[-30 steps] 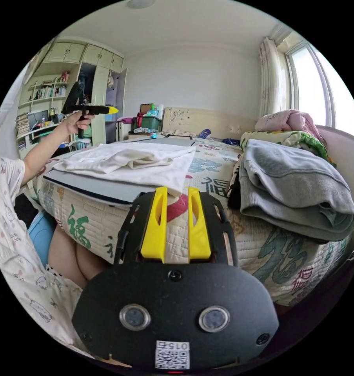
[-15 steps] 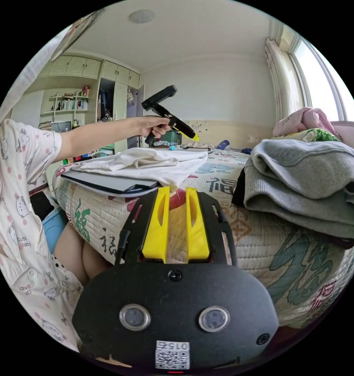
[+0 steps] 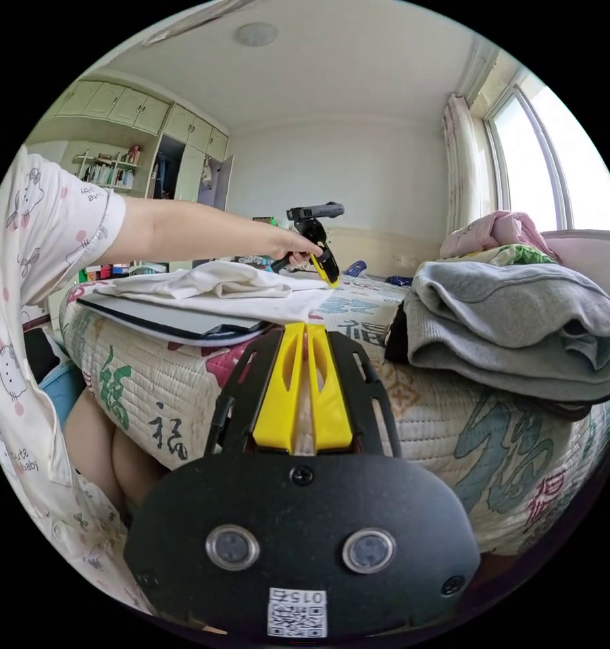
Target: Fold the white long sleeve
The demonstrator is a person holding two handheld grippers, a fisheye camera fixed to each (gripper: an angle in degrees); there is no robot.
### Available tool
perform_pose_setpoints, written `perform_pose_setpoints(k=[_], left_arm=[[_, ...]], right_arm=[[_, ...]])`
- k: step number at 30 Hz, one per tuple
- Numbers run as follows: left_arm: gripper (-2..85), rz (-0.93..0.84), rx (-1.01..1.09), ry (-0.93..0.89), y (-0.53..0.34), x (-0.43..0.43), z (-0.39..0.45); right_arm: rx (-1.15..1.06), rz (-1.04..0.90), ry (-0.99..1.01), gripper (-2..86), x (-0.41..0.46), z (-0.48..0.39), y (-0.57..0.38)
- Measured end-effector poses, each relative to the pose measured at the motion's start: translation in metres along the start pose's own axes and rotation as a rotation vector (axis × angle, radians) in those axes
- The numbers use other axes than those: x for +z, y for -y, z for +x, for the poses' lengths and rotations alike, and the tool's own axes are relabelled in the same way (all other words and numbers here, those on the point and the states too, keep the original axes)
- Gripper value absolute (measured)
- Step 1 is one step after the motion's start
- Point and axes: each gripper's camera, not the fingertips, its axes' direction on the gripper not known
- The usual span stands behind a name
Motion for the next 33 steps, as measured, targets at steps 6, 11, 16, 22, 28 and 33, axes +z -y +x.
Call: perform_pose_setpoints(k=[6, 11, 16, 22, 28, 33], left_arm=[[1.7, 0.107, 0.066, 0.098, -0.014, -0.009, 0.083], [1.2, 0.403, 0.012, -0.064, -0.044, -0.080, 0.127], [1.3, 0.648, -0.039, -0.295, -0.117, -0.132, 0.115], [1.5, 0.798, -0.069, -0.337, -0.287, -0.126, 0.042], [1.4, 0.711, -0.180, -0.282, -0.443, 0.009, -0.035], [0.7, 0.479, -0.241, -0.162, -0.462, 0.156, 0.000]], right_arm=[[0.080, 0.064, -0.050, -1.0, -0.027, 0.015, -0.006], [0.067, 0.193, -0.222, -1.0, -0.082, 0.022, 0.019], [0.088, 0.421, -0.133, -1.0, -0.144, -0.002, 0.050], [-0.023, 0.468, 0.222, -0.7, -0.138, -0.098, 0.086], [-0.079, 0.213, 0.544, -0.6, -0.061, -0.215, 0.100], [-0.140, -0.030, 0.592, -0.5, -0.012, -0.280, 0.093]])
